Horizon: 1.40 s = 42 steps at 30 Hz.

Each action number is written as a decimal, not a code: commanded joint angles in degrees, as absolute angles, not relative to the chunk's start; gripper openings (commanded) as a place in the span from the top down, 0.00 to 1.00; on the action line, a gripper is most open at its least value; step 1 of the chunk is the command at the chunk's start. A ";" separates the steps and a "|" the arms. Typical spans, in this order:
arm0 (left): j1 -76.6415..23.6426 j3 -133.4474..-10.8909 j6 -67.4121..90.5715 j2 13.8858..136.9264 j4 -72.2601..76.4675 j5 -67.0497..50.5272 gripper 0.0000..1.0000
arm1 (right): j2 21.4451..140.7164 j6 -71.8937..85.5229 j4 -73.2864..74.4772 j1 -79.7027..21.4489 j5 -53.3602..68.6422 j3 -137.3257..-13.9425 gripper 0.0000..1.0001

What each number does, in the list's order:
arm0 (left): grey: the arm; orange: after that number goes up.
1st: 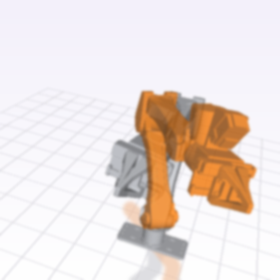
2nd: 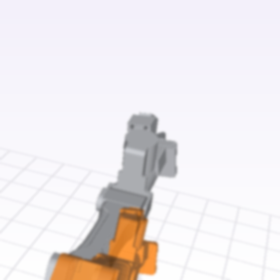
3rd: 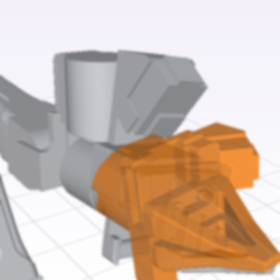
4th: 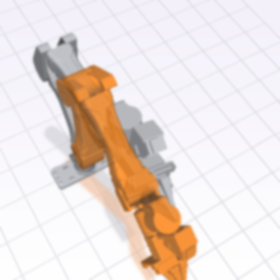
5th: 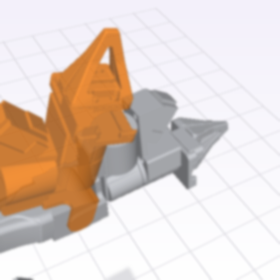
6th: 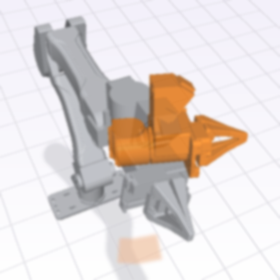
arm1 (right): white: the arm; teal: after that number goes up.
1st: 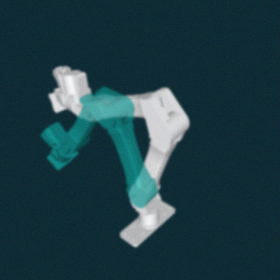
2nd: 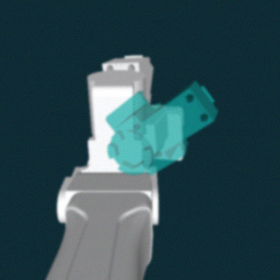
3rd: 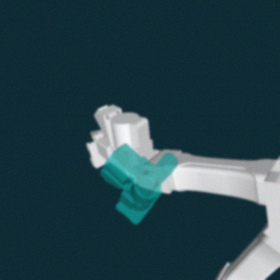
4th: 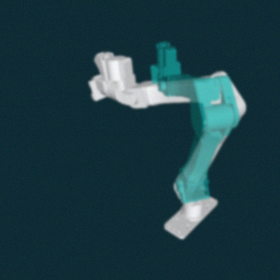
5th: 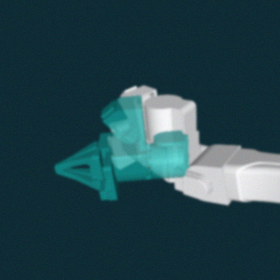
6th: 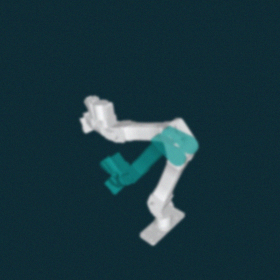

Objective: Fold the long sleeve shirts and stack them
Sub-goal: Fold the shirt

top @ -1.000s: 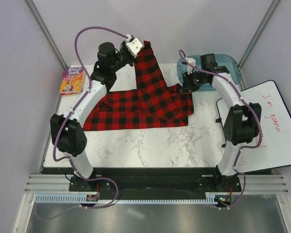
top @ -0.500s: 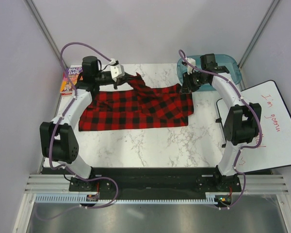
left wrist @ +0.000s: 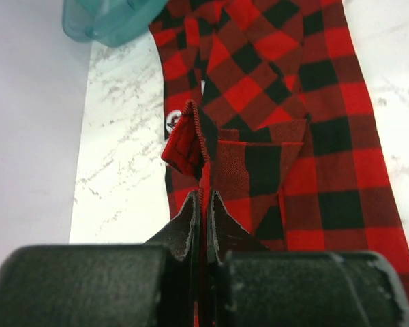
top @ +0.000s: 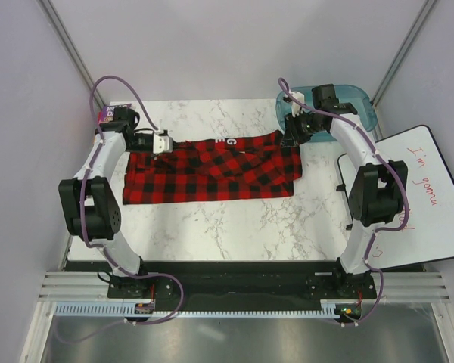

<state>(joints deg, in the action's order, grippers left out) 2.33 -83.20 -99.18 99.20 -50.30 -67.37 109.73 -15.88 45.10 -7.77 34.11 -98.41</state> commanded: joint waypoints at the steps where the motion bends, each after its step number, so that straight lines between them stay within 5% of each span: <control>1: 4.83 -84.46 -125.37 101.51 -60.54 -65.22 0.98 | 108.02 -16.70 45.97 -8.35 35.07 -98.26 0.74; 8: 8.17 -87.19 -140.96 107.05 -67.06 -59.60 0.94 | 106.53 -17.40 46.41 -8.44 34.72 -96.24 0.74; 10: 8.79 -87.19 -142.20 107.57 -67.15 -57.93 0.80 | 106.00 -17.40 46.41 -8.79 34.72 -95.19 0.74; 13: 9.75 -87.27 -140.20 107.58 -66.97 -55.47 0.21 | 105.47 -17.58 46.41 -9.58 34.11 -94.40 0.74; 16: 12.03 -88.85 -132.93 107.93 -65.13 -52.66 0.21 | 105.12 -17.32 46.32 -11.16 32.79 -93.78 0.74; 21: 13.89 -79.73 -111.17 102.66 -41.08 -48.43 0.25 | 104.76 -16.70 44.92 -15.46 26.64 -91.50 0.77; 33: 1.16 -78.93 -72.10 107.31 -37.10 -30.16 0.29 | 111.97 -13.10 40.61 -21.97 11.87 -94.31 0.81; 42: -0.88 -74.98 -65.47 113.29 -33.49 -15.21 0.39 | 117.32 -12.66 37.01 -24.87 8.00 -95.09 0.83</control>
<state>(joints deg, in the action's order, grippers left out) -2.28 -77.95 -70.65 111.74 -35.24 -24.34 114.72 -13.47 40.14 -23.77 11.44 -92.03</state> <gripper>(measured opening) 0.626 0.174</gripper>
